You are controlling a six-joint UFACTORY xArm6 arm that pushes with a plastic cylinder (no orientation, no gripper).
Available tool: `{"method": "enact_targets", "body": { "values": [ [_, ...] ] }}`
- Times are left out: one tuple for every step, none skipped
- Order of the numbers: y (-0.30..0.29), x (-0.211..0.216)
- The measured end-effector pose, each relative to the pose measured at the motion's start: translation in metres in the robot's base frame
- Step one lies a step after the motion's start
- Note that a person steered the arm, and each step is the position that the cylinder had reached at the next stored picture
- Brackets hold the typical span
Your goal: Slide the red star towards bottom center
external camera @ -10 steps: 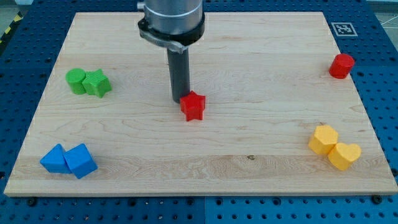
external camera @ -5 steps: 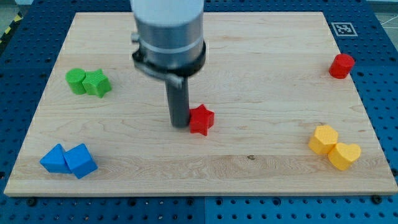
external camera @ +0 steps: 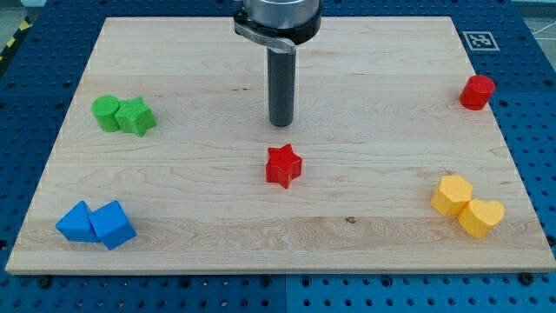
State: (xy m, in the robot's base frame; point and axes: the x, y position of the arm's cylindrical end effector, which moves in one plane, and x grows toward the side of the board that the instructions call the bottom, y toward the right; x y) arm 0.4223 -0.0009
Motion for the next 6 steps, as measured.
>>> {"method": "enact_targets", "body": {
  "values": [
    [0.018, 0.034],
    [0.016, 0.055],
    [0.011, 0.083],
    [0.005, 0.109],
    [0.003, 0.13],
    [0.003, 0.139]
  ]
}}
